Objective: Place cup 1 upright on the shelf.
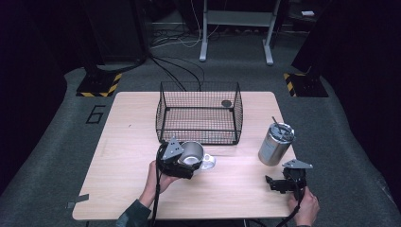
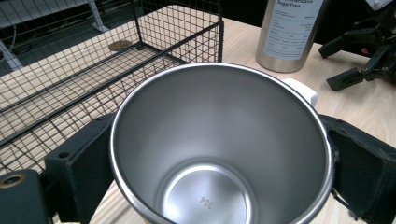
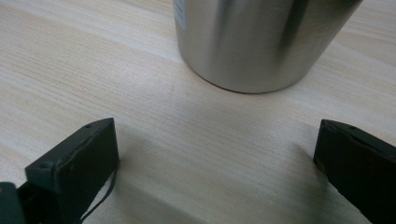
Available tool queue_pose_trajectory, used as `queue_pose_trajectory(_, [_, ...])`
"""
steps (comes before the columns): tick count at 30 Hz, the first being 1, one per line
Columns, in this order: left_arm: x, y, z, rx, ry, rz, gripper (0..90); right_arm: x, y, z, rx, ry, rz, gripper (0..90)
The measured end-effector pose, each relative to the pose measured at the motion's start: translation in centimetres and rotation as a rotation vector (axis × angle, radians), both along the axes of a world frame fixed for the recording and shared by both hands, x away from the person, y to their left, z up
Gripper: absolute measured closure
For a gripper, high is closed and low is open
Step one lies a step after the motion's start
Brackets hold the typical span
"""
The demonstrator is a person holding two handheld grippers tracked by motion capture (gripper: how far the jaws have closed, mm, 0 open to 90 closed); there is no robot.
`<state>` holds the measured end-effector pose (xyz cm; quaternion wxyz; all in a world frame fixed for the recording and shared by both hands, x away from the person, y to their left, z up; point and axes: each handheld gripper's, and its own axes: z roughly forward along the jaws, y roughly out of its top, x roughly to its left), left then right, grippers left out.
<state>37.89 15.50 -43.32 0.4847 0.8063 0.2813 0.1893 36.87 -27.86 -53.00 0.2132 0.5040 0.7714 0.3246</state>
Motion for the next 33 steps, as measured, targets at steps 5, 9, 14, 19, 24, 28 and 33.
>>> queue_pose_trajectory(5, [0.0, 0.3, 0.2, -0.001, -0.001, 0.007, 6.5, 0.0, 0.0, 0.0, 0.000, 0.000, 0.000, 0.0])
queue_pose_trajectory(9, [0.2, 0.8, 0.5, -0.005, -0.003, 0.007, 6.5, 0.0, 0.0, 0.0, 0.000, 0.000, 0.000, 0.0])
queue_pose_trajectory(14, [0.4, 1.3, 0.9, -0.005, -0.006, 0.019, 6.5, 0.0, 0.0, 0.0, 0.000, 0.000, 0.000, 0.0])
queue_pose_trajectory(19, [0.6, 1.8, 1.4, -0.010, -0.013, 0.037, 6.5, 0.0, 0.0, 0.0, 0.000, 0.000, 0.000, 0.0])
queue_pose_trajectory(24, [0.9, 2.0, 1.9, -0.007, -0.014, 0.044, 6.5, 0.0, 0.0, 0.0, 0.000, 0.000, -0.001, 0.0])
queue_pose_trajectory(28, [1.2, 2.2, 2.5, 0.001, -0.010, 0.042, 6.5, 0.0, 0.0, 0.0, 0.000, 0.000, -0.001, 0.0])
queue_pose_trajectory(33, [1.6, 2.5, 3.2, -0.010, -0.010, 0.048, 6.5, 0.0, 0.0, 0.0, 0.000, 0.000, 0.000, 0.0])
